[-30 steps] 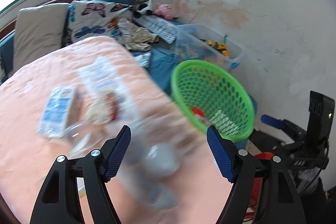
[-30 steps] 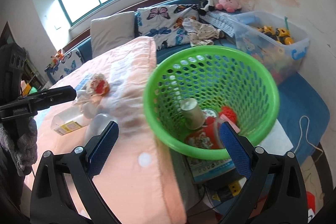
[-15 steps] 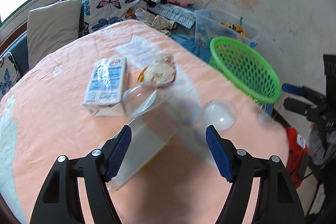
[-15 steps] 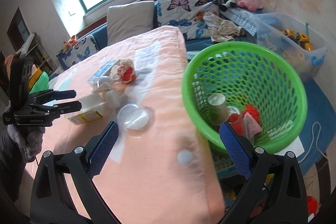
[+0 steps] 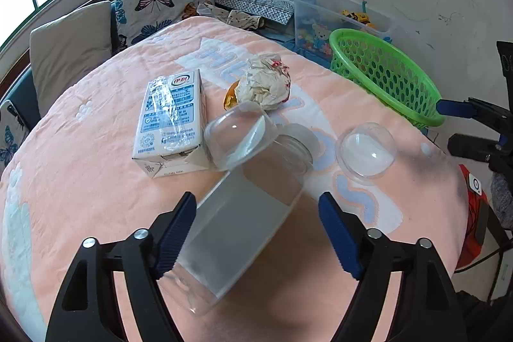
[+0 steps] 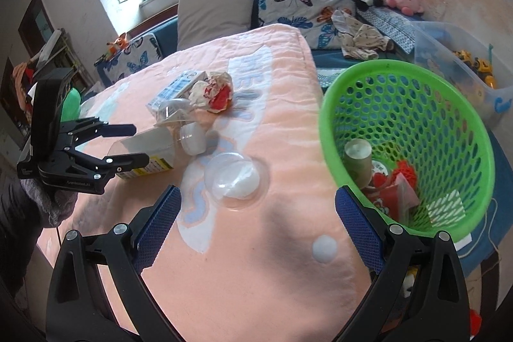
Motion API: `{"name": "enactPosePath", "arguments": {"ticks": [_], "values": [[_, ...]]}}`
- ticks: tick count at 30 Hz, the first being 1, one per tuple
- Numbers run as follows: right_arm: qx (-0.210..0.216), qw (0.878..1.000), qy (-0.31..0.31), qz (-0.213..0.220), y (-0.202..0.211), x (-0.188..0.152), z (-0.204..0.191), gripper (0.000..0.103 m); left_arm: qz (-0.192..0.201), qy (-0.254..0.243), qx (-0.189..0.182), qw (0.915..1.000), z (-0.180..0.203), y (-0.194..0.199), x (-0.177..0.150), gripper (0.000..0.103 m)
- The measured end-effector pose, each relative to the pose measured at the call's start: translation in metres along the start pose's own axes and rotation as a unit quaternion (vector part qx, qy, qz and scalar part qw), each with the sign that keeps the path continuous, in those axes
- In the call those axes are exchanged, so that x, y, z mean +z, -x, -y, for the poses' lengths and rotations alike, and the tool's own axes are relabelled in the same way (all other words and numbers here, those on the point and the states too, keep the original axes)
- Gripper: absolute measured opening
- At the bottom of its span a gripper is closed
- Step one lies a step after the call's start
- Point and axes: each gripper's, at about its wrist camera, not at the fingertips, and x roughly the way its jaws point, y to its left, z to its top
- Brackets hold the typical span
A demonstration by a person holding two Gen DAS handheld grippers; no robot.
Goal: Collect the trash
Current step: 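Grasp the clear plastic bottle with the left tool while the right tool grasps the clear dome lid, then carry the clear dome lid into the green basket and open the right tool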
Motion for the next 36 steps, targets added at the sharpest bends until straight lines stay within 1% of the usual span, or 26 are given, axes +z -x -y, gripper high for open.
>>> {"name": "enactPosePath", "arguments": {"ticks": [5,10,12,15,17,20,22,25,30,34,36], "values": [[0.003,1.000,0.012,-0.010,-0.012,0.002,-0.008,0.096,-0.005,-0.004,-0.008,1.0000,-0.006,-0.004,0.004,0.076],[0.011,0.999,0.031,-0.020,-0.024,0.006,-0.016,0.096,-0.022,-0.010,-0.017,0.9996,-0.007,-0.013,0.004,0.076],[0.013,0.999,0.040,-0.025,-0.031,0.007,-0.019,0.096,-0.023,-0.012,-0.018,0.9995,-0.007,-0.013,0.002,0.076],[0.015,0.998,0.047,-0.033,-0.042,0.006,-0.020,0.096,-0.025,-0.010,-0.037,0.9989,-0.006,-0.010,0.002,0.076],[0.016,0.998,0.048,-0.037,-0.047,0.005,-0.021,0.094,-0.030,-0.010,-0.044,0.9985,-0.004,-0.009,0.001,0.073],[0.017,0.998,0.050,-0.043,-0.058,0.005,-0.022,0.091,-0.032,-0.013,-0.047,0.9983,-0.003,-0.008,-0.001,0.071],[0.016,0.997,0.053,-0.048,-0.065,0.006,-0.024,0.086,-0.032,-0.013,-0.049,0.9982,-0.003,-0.009,0.000,0.068],[0.012,0.997,0.060,-0.053,-0.074,0.006,-0.026,0.082,-0.035,-0.007,-0.048,0.9982,-0.005,-0.013,0.001,0.066],[0.007,0.995,0.074,-0.060,-0.085,0.005,-0.030,0.073,-0.036,-0.013,-0.040,0.9984,-0.001,-0.019,0.003,0.066],[-0.008,0.995,0.081,-0.062,-0.091,0.004,-0.030,0.064,-0.040,-0.019,-0.028,0.9986,0.003,-0.026,0.005,0.066],[-0.008,0.995,0.084,-0.060,-0.090,0.003,-0.030,0.064,-0.038,-0.019,-0.025,0.9988,0.004,-0.027,0.006,0.065]]}}
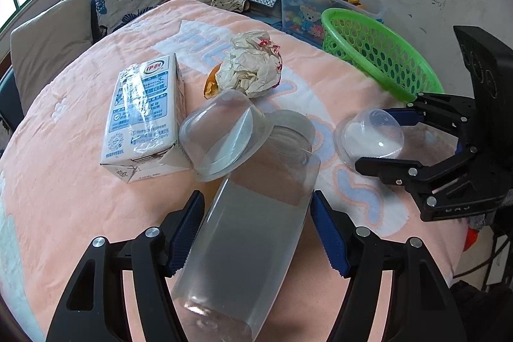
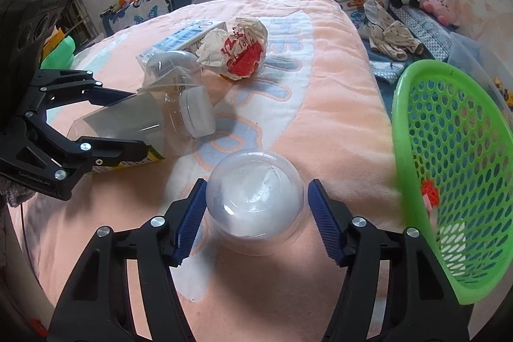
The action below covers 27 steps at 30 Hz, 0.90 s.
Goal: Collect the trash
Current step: 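Carry the clear dome lid into the green basket and open the right tool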
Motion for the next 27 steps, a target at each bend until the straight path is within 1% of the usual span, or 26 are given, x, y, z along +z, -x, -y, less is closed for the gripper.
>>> {"name": "enactPosePath", "arguments": {"ticks": [4,7,11,15,22,27], "values": [[0.006,1.000,-0.004,0.004,0.004,-0.001,0.001,0.064,0.006,0.002,0.006,1.0000,0.005,-0.001,0.000,0.061],[0.010,1.000,-0.006,0.009,0.011,-0.004,0.001,0.064,0.007,0.002,0.017,0.9998,0.009,0.000,0.000,0.060],[0.017,1.000,-0.015,0.016,0.021,-0.005,0.001,0.064,0.009,0.009,0.023,0.9997,0.013,0.001,-0.002,0.059],[0.017,0.999,-0.021,0.024,0.033,-0.008,0.006,0.064,0.006,0.020,0.013,0.9997,0.018,0.002,-0.004,0.058],[0.009,0.999,-0.037,0.034,0.050,-0.011,0.016,0.064,-0.006,0.016,0.024,0.9996,0.025,0.000,-0.002,0.060],[0.003,0.998,-0.054,0.042,0.060,-0.011,0.030,0.064,-0.011,0.012,0.035,0.9993,0.027,-0.004,0.000,0.062]]}}
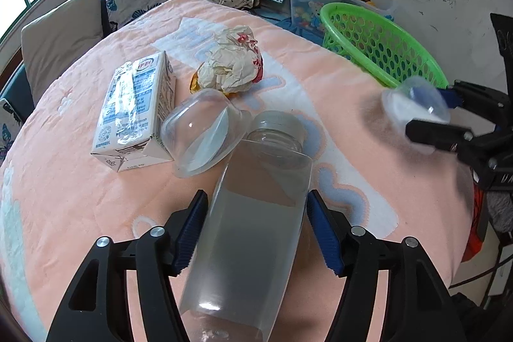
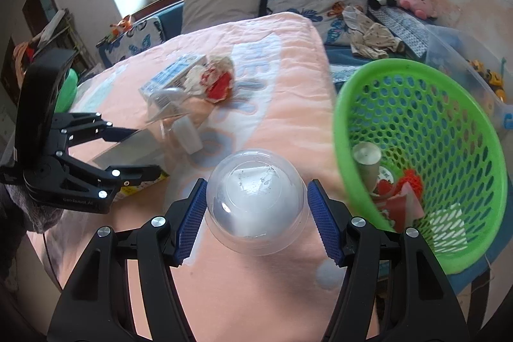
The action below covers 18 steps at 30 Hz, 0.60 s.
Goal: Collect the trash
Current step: 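Carry the clear dome lid into the green basket and open the right tool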
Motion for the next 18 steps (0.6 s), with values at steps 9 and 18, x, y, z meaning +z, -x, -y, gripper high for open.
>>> {"name": "enactPosePath", "arguments": {"ticks": [9,18], "values": [[-0.022,0.999,-0.027,0.017,0.014,0.004,0.027,0.064,0.010,-0.001,0.014,0.9998,0.006,0.002,-0.002,0.059],[-0.069,0.995,-0.061,0.027,0.026,0.006,0.074,0.064,0.032,0.021,-0.022,0.9990,0.011,0.024,0.000,0.059]]}}
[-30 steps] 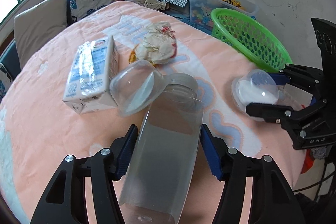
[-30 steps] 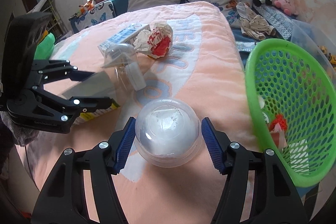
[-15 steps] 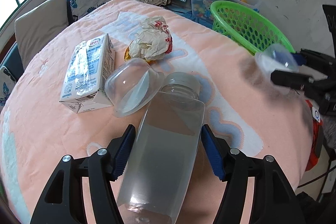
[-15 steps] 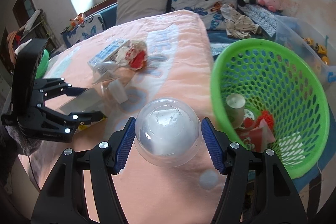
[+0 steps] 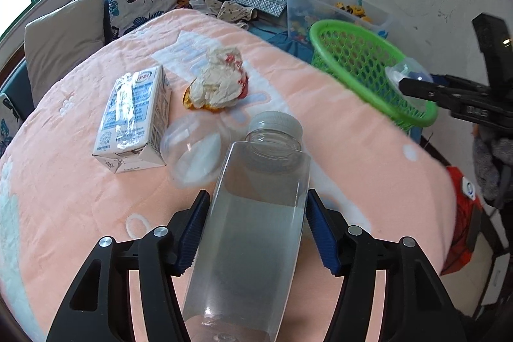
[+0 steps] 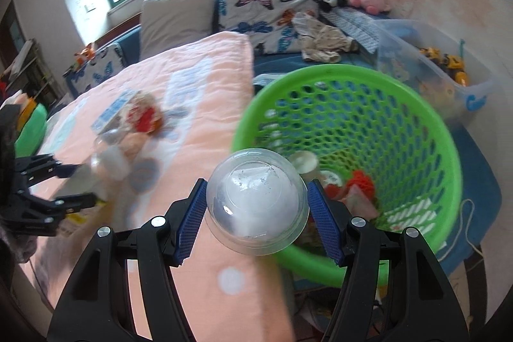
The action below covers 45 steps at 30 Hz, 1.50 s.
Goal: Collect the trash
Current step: 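Carry the clear dome lid into the green basket and open the right tool, then carry the clear plastic bottle into the green basket and open the left tool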
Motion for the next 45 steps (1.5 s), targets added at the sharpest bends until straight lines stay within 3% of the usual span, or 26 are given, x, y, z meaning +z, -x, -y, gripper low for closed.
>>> {"name": "enactPosePath", "arguments": {"ticks": [11,27,38,45], "values": [[-0.040,0.998,-0.042,-0.006,-0.008,0.003,0.049,0.064,0.023,0.009,-0.035,0.9991,0.019,0.015,0.019,0.058],[-0.060,0.995,-0.079,0.004,0.005,-0.003,0.092,0.070,0.051,0.002,-0.082,0.9953,0.074,0.010,0.085,0.058],[-0.063,0.993,-0.088,0.041,0.041,-0.017,0.101,0.070,0.010,0.000,-0.115,0.9933,0.126,-0.038,0.133,0.058],[-0.058,0.991,-0.109,0.050,0.052,-0.026,0.111,0.070,-0.021,-0.006,-0.109,0.9938,0.153,-0.073,0.151,0.058]]}}
